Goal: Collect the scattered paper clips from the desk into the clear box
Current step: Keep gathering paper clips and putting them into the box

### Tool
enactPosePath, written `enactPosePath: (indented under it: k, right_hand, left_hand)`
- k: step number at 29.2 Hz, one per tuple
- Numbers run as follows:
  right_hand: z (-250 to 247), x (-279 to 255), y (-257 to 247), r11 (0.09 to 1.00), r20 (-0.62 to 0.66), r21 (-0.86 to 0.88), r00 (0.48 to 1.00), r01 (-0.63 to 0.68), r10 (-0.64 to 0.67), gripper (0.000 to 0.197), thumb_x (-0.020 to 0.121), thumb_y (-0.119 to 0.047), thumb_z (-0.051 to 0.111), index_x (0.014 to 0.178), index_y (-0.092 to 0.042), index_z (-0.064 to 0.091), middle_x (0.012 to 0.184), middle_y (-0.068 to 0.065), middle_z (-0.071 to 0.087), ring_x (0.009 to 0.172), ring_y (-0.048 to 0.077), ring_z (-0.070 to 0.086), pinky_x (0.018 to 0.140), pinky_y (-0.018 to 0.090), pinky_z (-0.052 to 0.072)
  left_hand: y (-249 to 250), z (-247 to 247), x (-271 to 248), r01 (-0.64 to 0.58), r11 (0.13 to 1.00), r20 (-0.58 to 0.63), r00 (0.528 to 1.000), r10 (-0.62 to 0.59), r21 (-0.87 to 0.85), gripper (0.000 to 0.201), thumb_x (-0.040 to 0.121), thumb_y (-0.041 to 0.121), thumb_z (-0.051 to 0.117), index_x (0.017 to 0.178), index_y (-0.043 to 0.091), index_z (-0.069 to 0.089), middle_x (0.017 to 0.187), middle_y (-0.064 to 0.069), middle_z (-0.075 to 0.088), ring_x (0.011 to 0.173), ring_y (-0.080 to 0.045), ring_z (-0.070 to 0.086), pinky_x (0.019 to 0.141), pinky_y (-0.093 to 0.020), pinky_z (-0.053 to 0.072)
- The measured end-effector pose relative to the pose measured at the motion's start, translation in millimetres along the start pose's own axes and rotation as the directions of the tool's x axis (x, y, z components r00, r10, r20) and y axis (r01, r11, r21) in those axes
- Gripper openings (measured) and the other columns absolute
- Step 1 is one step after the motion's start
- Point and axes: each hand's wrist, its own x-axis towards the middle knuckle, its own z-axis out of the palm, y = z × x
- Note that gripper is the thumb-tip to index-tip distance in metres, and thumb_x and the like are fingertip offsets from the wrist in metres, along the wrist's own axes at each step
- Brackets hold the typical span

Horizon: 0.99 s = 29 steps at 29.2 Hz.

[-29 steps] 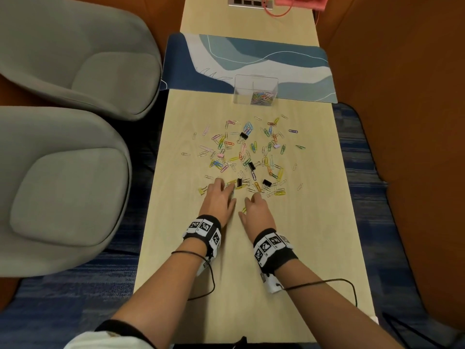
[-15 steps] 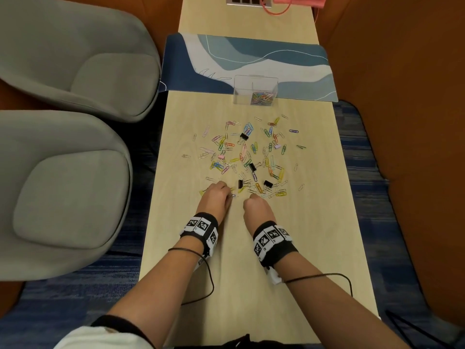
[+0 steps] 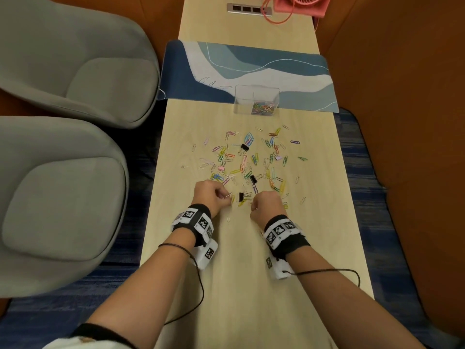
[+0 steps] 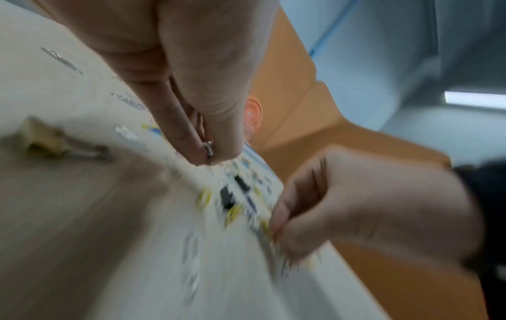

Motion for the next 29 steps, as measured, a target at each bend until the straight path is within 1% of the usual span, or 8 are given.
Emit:
enactPosePath:
  k: [3,6,9,14,17,22,25,29]
  right_hand:
    - [-22.4,12.3,21.6,0.889,-0.026,0.438,0.986,-0.135,0.163,0.006,0.066,-0.008,0.078,0.067,-0.014,0.076,0.070,0.000,0.073,0.067,0.012,0.067,0.068,0.021,0.056]
    - [-56.0,27.7,36.0,0.521,0.061,0.826,0.954,-0.213,0.293,0.010,0.068,0.001,0.078,0.074,-0.006,0.076,0.080,0.014,0.074,0.072,0.023,0.071,0.072,0.032,0.061]
    - [-98.0,55.1,39.8,0.200,0.106,0.965,0.950,-0.170,0.295,0.013,0.077,0.010,0.069,0.090,0.010,0.069,0.094,0.026,0.069,0.079,0.027,0.068,0.076,0.029,0.059]
    - [-157.4,109.6,44.5,-0.019,0.041,0.999,0.960,-0.037,0.278,0.011,0.083,0.009,0.063,0.091,0.003,0.066,0.089,0.017,0.070,0.083,0.021,0.069,0.078,0.024,0.058]
    - [-176.5,143.1,46.0,-0.082,-0.001,0.996,0.961,0.025,0.275,0.011,0.083,0.009,0.062,0.091,0.002,0.065,0.085,0.013,0.069,0.083,0.020,0.069,0.078,0.025,0.058]
    - [-182.9,191.5,45.8,-0.110,-0.030,0.992,0.963,0.061,0.266,0.009,0.082,0.010,0.063,0.086,0.002,0.064,0.086,0.013,0.068,0.080,0.019,0.067,0.072,0.021,0.059]
    - [-180.9,209.5,48.2,-0.078,-0.036,0.995,0.960,0.060,0.278,0.009,0.081,0.010,0.065,0.085,0.002,0.065,0.088,0.014,0.067,0.082,0.020,0.066,0.073,0.021,0.059]
    - [-178.0,220.7,56.9,-0.075,-0.025,0.996,0.959,0.048,0.282,0.010,0.080,0.010,0.066,0.086,0.003,0.066,0.089,0.013,0.068,0.082,0.020,0.068,0.075,0.023,0.059]
  left_hand:
    - [15.6,-21.5,17.9,0.052,0.975,-0.084,0.994,-0.071,-0.217,0.008,0.069,0.002,0.080,0.070,0.008,0.075,0.068,-0.002,0.071,0.056,-0.003,0.062,0.061,-0.011,0.050]
    - [41.6,-46.6,50.2,0.016,0.947,-0.128,0.990,-0.060,-0.320,0.008,0.071,0.003,0.081,0.074,0.008,0.076,0.071,-0.003,0.073,0.060,-0.004,0.065,0.059,-0.013,0.053]
    - [70.2,-64.5,93.0,-0.077,0.935,-0.190,0.982,0.010,-0.347,0.010,0.071,0.004,0.081,0.072,0.012,0.076,0.070,0.002,0.073,0.061,-0.002,0.065,0.060,-0.011,0.051]
    - [115.9,-65.7,171.2,-0.218,0.915,-0.273,0.954,0.126,-0.340,0.009,0.072,0.008,0.080,0.073,0.015,0.075,0.072,0.006,0.072,0.063,0.003,0.064,0.067,-0.010,0.050]
    - [137.8,-51.3,212.0,-0.304,0.902,-0.296,0.931,0.212,-0.308,0.004,0.074,0.006,0.079,0.077,0.008,0.077,0.073,0.004,0.072,0.064,0.003,0.064,0.067,-0.009,0.050]
    - [149.0,-18.0,264.1,-0.446,0.876,-0.252,0.883,0.396,-0.184,0.008,0.075,-0.003,0.073,0.074,0.005,0.075,0.077,-0.005,0.073,0.074,-0.019,0.069,0.074,-0.028,0.060]
    - [144.2,-4.6,291.1,-0.627,0.769,-0.017,0.774,0.633,0.128,0.015,0.075,-0.005,0.067,0.071,0.008,0.070,0.074,-0.002,0.069,0.069,-0.020,0.064,0.067,-0.035,0.057]
    - [140.2,-0.6,310.4,-0.664,0.695,0.130,0.742,0.657,0.275,0.014,0.077,-0.004,0.067,0.076,0.009,0.071,0.079,-0.002,0.070,0.072,-0.021,0.064,0.069,-0.036,0.055]
